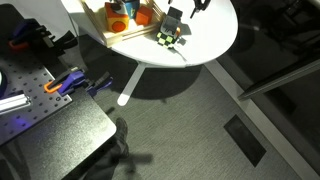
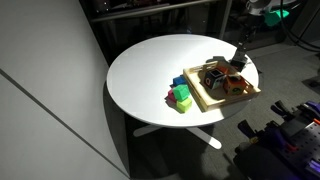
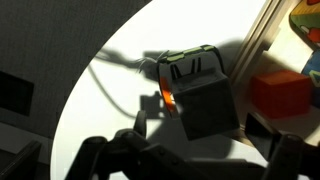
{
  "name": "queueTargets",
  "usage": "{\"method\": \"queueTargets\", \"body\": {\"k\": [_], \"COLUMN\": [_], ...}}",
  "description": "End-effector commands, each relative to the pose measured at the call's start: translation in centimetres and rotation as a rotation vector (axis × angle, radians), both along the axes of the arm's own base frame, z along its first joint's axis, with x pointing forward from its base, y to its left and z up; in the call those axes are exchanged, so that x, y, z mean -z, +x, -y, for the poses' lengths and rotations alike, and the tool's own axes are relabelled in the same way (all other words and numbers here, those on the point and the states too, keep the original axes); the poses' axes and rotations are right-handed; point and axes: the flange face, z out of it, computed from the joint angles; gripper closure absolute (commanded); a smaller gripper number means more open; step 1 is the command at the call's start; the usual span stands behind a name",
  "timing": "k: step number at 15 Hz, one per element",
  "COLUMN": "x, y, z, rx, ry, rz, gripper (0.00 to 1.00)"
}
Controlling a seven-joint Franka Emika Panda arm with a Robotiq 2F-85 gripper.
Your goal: Put the grey block on the orange block
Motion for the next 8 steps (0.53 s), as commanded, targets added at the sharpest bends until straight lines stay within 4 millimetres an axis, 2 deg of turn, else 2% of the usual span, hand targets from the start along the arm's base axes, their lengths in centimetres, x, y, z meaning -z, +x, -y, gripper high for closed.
{"method": "queueTargets", "body": {"k": [1, 8], "x": [-0.3, 0.9], "y": [-0.1, 0.0], "z": [-0.4, -0.6], "rx": [-0.056, -0.069], "ry": [-0.004, 0.0], "rz": [-0.002, -0.022], "gripper": [0.0, 0.0]}}
